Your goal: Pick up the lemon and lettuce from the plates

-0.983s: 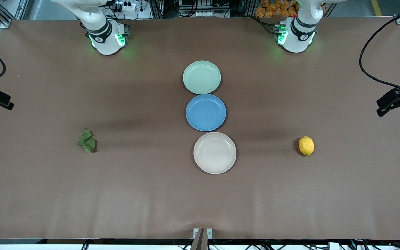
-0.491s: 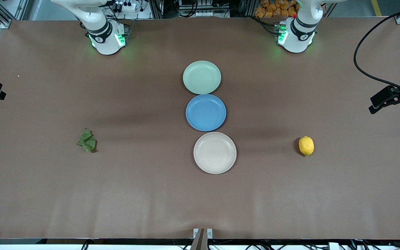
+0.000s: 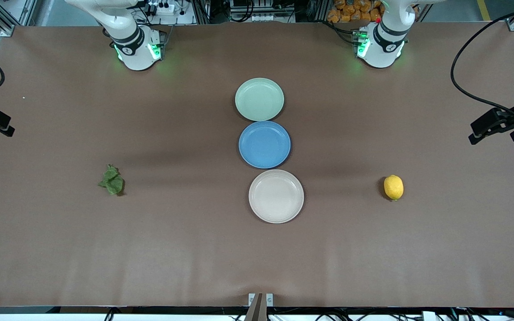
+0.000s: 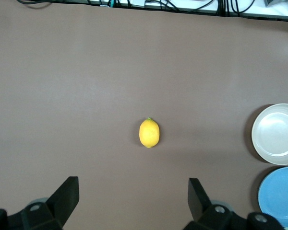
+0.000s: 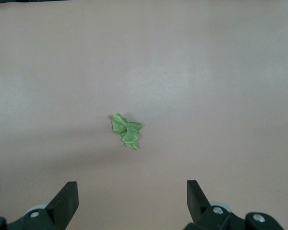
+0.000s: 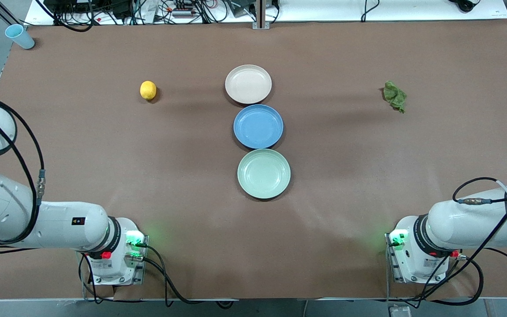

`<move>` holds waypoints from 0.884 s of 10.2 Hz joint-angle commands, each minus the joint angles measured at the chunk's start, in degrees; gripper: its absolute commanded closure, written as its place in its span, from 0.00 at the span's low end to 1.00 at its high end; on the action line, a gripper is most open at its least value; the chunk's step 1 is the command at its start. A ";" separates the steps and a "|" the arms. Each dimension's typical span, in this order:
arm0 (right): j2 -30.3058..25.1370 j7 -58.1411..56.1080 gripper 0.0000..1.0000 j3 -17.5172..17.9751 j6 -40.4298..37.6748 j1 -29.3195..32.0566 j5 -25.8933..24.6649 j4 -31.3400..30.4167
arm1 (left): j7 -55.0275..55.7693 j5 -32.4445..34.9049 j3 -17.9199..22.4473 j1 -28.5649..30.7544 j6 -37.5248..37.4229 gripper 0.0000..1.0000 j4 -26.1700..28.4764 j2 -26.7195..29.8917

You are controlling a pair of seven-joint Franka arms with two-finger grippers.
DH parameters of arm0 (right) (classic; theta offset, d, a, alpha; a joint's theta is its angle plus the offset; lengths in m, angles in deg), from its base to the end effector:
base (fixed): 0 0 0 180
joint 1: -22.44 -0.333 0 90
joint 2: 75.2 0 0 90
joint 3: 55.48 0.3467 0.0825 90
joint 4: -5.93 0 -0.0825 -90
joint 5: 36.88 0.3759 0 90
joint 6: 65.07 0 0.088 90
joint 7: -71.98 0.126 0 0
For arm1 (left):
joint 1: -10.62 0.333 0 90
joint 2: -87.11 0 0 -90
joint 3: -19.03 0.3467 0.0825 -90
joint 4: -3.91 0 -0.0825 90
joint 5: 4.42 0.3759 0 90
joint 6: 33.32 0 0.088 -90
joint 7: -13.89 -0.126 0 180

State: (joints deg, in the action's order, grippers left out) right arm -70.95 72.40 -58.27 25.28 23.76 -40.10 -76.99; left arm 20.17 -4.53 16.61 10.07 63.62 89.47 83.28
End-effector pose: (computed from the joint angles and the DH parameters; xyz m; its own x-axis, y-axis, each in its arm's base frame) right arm 0.5723 -0.0470 0.6529 0.9954 -0.0782 0.0560 -0.0815 -0.9949 0.0593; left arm 0.5835 -0.0296 0.6466 0.9897 0.0589 0.1301 0.0569 -0.9982 0.0191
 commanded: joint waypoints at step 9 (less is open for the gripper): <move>-1.43 0.11 0.00 0.42 0.79 -0.26 0.15 -1.18 | -1.18 0.54 -0.04 0.11 -5.17 0.00 0.04 0.75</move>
State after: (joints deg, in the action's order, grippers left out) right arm -71.11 72.40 -57.87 25.67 23.44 -40.10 -77.02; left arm 20.17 -4.49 16.49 10.13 60.25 89.48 83.31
